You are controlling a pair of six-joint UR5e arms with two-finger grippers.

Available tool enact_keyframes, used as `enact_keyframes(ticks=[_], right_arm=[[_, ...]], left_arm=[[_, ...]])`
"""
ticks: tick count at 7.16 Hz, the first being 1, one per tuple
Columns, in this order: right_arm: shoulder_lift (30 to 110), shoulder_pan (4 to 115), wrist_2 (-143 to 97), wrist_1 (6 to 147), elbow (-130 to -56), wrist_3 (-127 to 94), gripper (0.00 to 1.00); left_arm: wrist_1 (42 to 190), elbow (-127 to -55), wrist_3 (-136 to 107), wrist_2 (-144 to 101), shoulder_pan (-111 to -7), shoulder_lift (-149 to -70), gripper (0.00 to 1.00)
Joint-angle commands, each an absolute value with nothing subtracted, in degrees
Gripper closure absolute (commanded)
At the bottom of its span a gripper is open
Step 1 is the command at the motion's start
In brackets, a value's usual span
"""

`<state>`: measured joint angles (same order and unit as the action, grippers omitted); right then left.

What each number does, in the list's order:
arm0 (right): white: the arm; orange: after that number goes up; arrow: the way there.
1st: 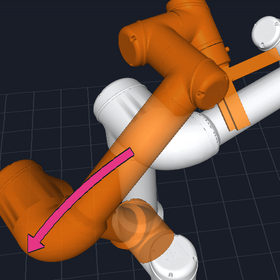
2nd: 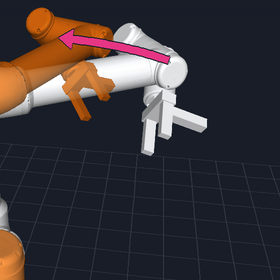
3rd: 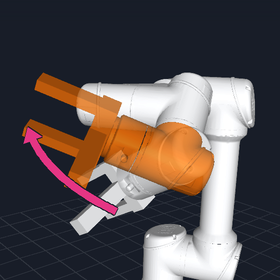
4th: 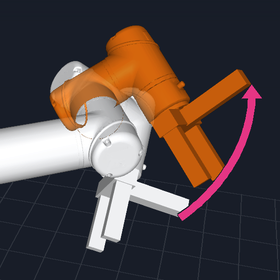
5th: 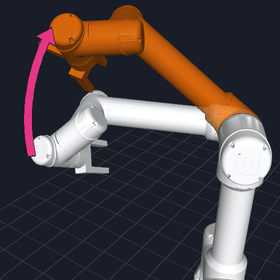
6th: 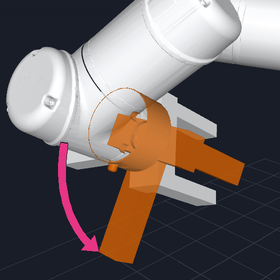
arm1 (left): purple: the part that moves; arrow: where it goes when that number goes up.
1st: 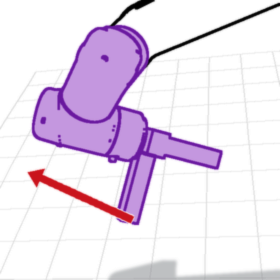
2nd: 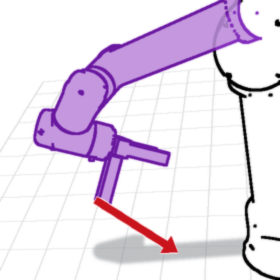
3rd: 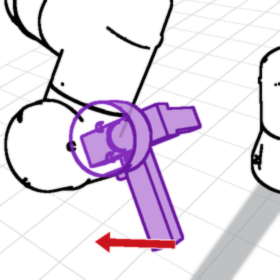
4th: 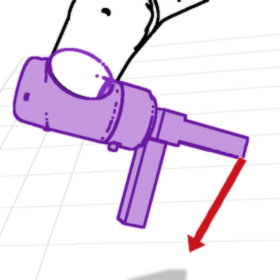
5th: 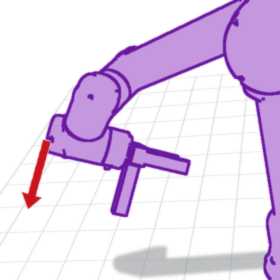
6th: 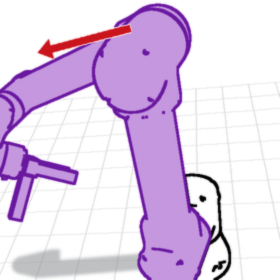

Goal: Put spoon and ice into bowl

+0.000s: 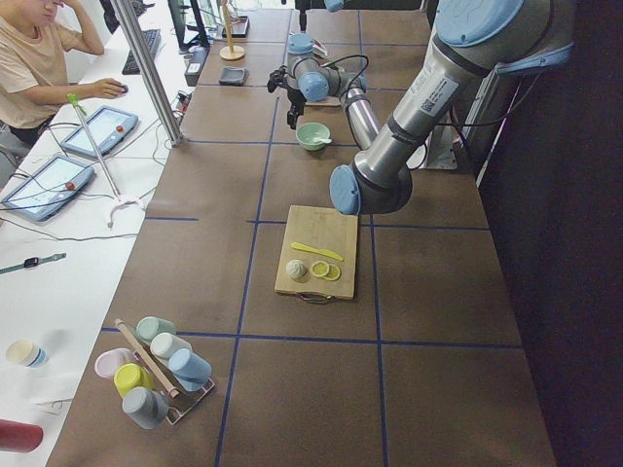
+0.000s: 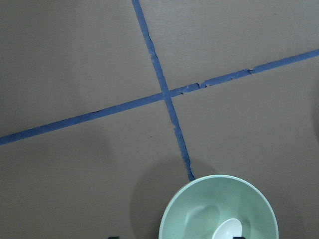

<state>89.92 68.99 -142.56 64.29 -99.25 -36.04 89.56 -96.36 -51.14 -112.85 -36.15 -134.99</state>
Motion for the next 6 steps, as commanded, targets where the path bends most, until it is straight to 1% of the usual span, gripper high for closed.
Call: enact_keyframes(ticks=[1, 3, 4, 5, 6], right_arm=[[86.9, 68.7, -142.5, 63.3, -99.4, -41.7, 0.0], [81.1, 64.7, -140.5, 63.4, -100.9, -56.0, 0.0], [79.7, 59.3, -134.8, 63.5, -104.1, -63.7, 0.01], [79.9, 53.6, -128.7, 64.2, -107.9, -65.9, 0.02], [80.2, 50.3, -126.1, 68.5, -111.1, -65.9, 0.07]], left_arm=[[89.7, -99.3, -51.0, -112.9, -37.4, -132.5, 0.19], [90.6, -103.8, -50.8, -116.3, -42.3, -126.5, 0.19], [94.0, -104.2, -50.8, -116.5, -43.9, -123.1, 0.19], [97.9, -104.0, -50.8, -116.6, -44.4, -120.3, 0.19], [99.4, -103.6, -50.8, -116.6, -44.5, -119.6, 0.19]])
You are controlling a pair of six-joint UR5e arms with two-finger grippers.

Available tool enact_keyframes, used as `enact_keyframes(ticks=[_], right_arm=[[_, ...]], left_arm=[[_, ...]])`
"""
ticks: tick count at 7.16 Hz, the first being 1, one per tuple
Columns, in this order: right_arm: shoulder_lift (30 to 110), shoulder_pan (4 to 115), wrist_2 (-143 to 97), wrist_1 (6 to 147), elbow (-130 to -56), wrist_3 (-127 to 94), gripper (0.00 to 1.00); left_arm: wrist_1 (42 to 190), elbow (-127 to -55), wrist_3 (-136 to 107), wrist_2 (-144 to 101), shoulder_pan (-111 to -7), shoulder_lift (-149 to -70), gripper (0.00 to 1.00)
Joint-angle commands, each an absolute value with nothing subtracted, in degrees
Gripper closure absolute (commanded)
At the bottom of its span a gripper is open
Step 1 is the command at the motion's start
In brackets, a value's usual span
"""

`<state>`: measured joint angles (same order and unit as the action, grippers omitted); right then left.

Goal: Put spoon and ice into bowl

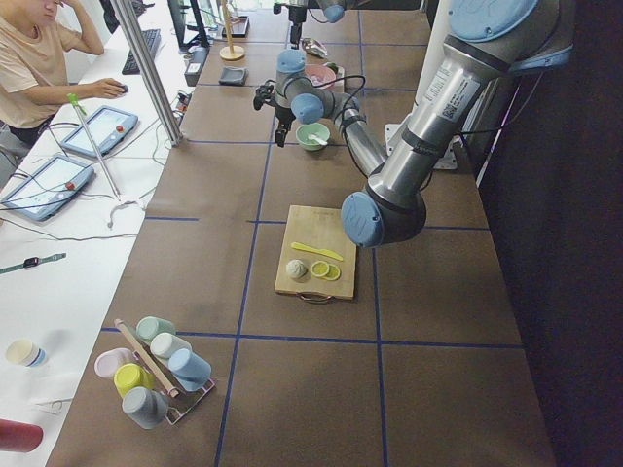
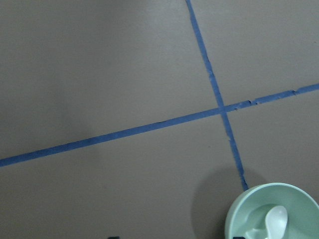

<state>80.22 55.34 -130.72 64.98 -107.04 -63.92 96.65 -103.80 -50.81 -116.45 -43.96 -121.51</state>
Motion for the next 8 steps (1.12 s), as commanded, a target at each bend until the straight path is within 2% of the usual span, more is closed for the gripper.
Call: enact_keyframes(ticks=[1, 3, 6, 8], right_arm=[[80.3, 46.3, -123.2, 72.1, -112.7, -65.7, 0.12], [81.8, 40.0, -115.2, 72.4, -113.0, -60.6, 0.13], [83.7, 39.7, -111.9, 75.7, -113.0, -46.5, 0.13], [84.0, 38.9, -108.7, 76.2, -112.9, -45.6, 0.14]], left_arm=[[99.5, -103.4, -50.9, -116.5, -44.3, -119.5, 0.18], [99.5, -102.7, -50.8, -116.3, -44.3, -119.5, 0.17], [99.5, -102.2, -50.9, -116.2, -43.9, -119.5, 0.16], [99.6, -102.2, -50.9, -116.2, -43.9, -119.5, 0.16]])
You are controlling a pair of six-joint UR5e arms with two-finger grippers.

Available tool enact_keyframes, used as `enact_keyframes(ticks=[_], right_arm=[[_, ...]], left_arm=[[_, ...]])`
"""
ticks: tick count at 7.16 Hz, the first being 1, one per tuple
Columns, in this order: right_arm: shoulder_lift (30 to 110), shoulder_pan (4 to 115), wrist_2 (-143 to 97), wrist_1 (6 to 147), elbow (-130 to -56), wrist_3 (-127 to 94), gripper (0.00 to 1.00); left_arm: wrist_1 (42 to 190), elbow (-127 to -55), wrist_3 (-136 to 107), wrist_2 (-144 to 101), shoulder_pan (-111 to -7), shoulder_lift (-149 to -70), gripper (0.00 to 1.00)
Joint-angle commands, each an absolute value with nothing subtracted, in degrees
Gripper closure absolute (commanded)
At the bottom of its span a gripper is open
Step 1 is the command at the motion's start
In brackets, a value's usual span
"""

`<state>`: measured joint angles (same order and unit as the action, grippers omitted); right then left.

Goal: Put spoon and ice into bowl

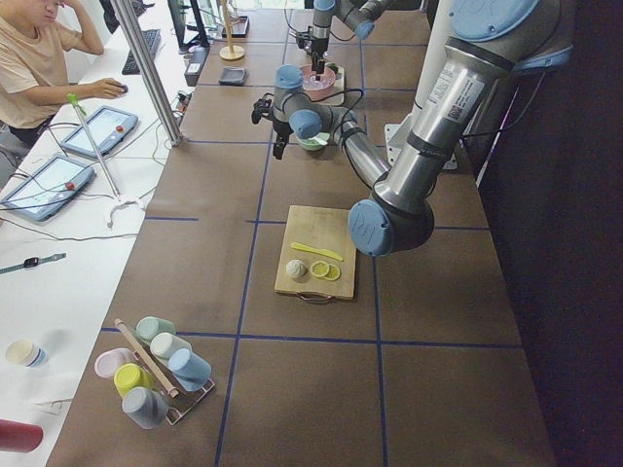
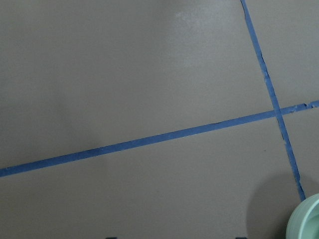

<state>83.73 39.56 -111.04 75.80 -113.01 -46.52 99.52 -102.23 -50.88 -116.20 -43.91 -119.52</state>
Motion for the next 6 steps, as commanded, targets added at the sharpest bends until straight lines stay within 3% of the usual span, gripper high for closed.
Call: enact_keyframes(ticks=[1, 3, 4, 6], right_arm=[[84.0, 38.2, -107.9, 76.2, -112.9, -45.6, 0.18], [83.8, 37.9, -107.7, 76.1, -112.9, -45.7, 0.18], [83.5, 37.6, -107.7, 76.2, -112.8, -45.8, 0.25], [83.6, 37.4, -107.5, 76.2, -112.7, -45.8, 0.74]], left_arm=[[99.6, -102.4, -50.9, -116.2, -43.9, -119.5, 0.16], [99.5, -103.0, -51.3, -116.2, -43.9, -119.6, 0.15], [99.5, -103.4, -51.5, -116.2, -43.9, -119.5, 0.15], [99.5, -103.4, -51.5, -116.2, -43.9, -119.5, 0.14]])
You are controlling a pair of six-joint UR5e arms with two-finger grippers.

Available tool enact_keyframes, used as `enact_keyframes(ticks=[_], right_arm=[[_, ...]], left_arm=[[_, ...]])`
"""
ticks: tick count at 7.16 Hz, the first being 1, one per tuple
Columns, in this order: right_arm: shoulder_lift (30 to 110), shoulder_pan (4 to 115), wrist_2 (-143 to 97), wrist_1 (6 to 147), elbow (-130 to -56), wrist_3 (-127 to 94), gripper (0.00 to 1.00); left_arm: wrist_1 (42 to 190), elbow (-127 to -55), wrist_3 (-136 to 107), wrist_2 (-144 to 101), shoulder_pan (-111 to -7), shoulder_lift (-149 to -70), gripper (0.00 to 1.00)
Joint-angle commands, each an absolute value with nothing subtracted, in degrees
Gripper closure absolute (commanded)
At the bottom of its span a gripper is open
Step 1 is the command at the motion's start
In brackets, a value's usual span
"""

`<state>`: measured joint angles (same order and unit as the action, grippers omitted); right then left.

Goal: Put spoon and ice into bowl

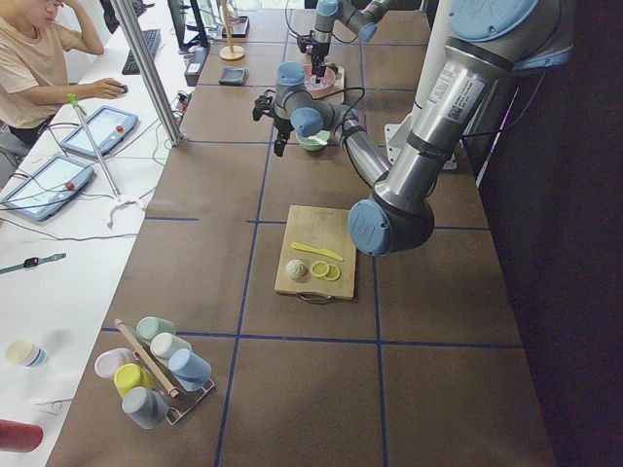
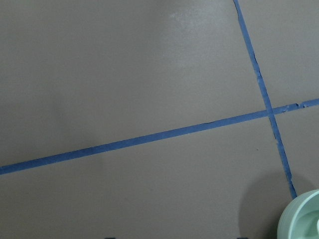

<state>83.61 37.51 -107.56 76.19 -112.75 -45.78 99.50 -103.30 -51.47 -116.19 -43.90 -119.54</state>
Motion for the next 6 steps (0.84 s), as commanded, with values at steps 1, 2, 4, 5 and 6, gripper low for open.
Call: enact_keyframes(ticks=[1, 2, 4, 5, 6], right_arm=[[83.5, 37.4, -107.5, 76.2, -112.7, -45.7, 0.96], [83.3, 37.4, -107.5, 76.2, -112.7, -45.7, 1.0], [82.5, 37.4, -108.2, 75.9, -115.2, -46.0, 1.0], [78.9, 37.4, -108.3, 76.1, -116.4, -49.2, 1.0], [73.1, 36.7, -108.5, 76.2, -115.3, -61.2, 1.0]], left_arm=[[99.5, -103.4, -51.6, -116.2, -43.9, -119.5, 0.14], [99.5, -103.4, -51.6, -116.2, -43.9, -119.4, 0.14], [99.5, -103.4, -51.6, -116.2, -43.9, -119.4, 0.14], [99.5, -104.0, -51.6, -116.2, -44.0, -119.4, 0.14], [99.5, -104.8, -51.5, -116.2, -44.3, -119.3, 0.14]])
